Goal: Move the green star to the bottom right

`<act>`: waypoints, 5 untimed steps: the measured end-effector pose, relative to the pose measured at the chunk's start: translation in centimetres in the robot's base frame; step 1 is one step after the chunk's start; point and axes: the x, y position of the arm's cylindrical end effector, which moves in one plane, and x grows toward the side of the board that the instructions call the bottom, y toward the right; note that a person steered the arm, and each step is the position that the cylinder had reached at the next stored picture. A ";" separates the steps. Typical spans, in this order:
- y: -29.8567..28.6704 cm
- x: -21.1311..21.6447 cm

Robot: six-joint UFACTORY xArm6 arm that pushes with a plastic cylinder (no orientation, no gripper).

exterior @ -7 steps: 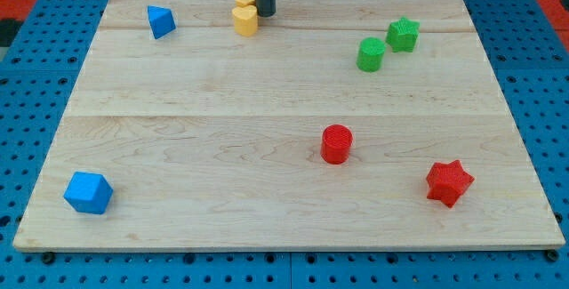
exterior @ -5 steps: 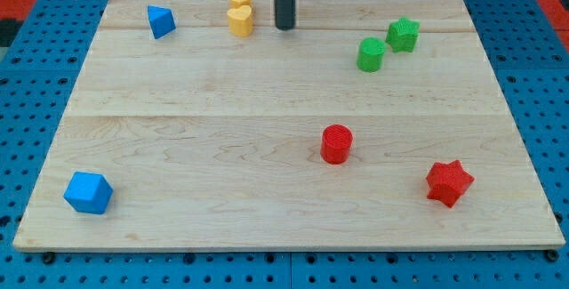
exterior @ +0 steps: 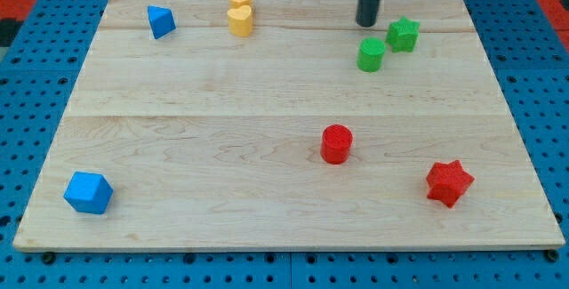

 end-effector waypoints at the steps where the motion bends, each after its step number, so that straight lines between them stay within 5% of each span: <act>1: 2.6 1.2; 5: 7.4 8.4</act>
